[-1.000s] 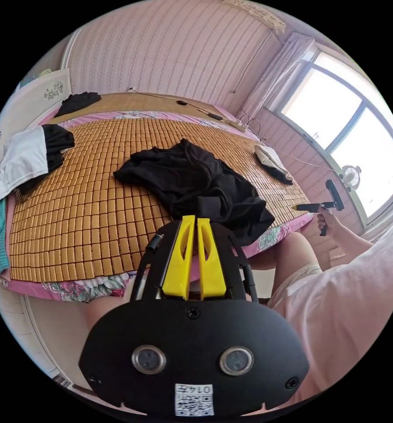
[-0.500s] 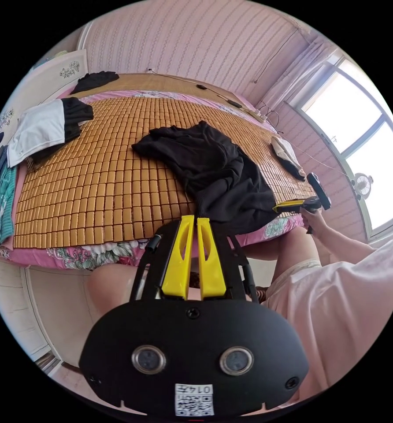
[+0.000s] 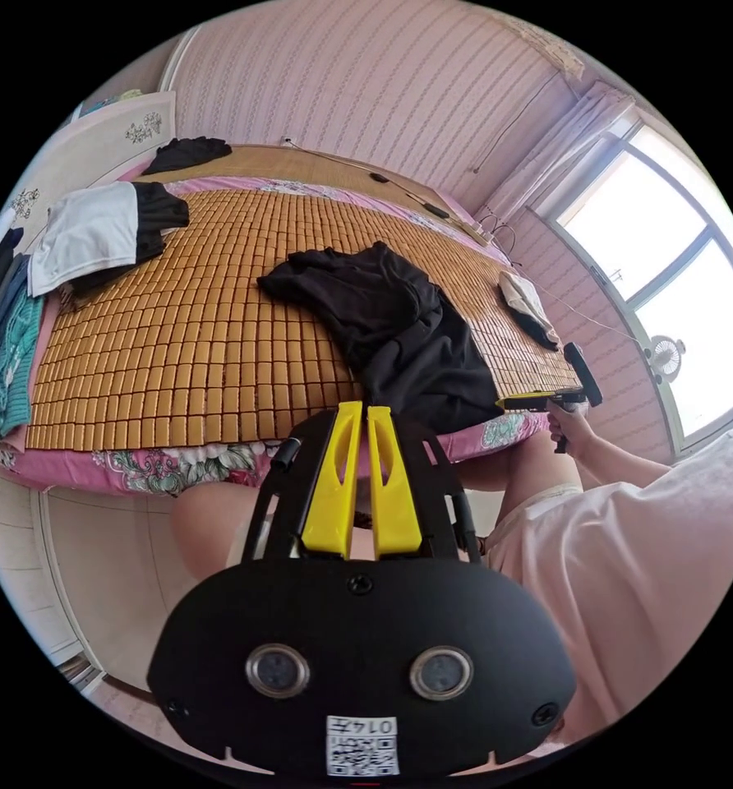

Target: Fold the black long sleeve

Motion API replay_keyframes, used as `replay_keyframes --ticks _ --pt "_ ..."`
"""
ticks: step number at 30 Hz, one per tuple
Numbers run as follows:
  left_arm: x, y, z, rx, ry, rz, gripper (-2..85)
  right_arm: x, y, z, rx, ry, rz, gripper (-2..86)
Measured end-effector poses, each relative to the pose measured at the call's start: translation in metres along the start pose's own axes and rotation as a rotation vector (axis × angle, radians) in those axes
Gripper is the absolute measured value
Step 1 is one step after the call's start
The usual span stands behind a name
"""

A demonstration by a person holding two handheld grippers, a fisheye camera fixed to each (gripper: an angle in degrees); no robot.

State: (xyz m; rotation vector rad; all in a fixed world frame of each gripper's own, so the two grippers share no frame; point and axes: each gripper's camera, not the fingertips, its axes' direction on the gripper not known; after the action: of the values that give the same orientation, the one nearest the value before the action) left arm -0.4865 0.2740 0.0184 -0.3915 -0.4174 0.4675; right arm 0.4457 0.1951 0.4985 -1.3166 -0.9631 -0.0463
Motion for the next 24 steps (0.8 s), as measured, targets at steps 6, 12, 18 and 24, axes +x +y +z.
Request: replay_keyframes --ticks 6,12,18,24 --pt "0.019 0.020 -0.039 0.088 0.063 0.078 -1.0 0.014 0.037 -0.025 0.026 -0.058 -0.063 0.0" --pt "0.036 0.019 -0.115 0.353 0.155 0.132 -1.0 0.079 0.085 -0.119 0.376 -0.578 0.012 0.1" --pt "0.087 -0.036 -0.255 0.714 0.113 0.377 -1.0 0.080 0.107 -0.303 0.889 -0.724 -0.265 0.1" --pt "0.110 -0.033 -0.389 1.016 0.118 0.380 -1.0 0.070 0.168 -0.435 1.184 -0.856 -0.472 0.0"
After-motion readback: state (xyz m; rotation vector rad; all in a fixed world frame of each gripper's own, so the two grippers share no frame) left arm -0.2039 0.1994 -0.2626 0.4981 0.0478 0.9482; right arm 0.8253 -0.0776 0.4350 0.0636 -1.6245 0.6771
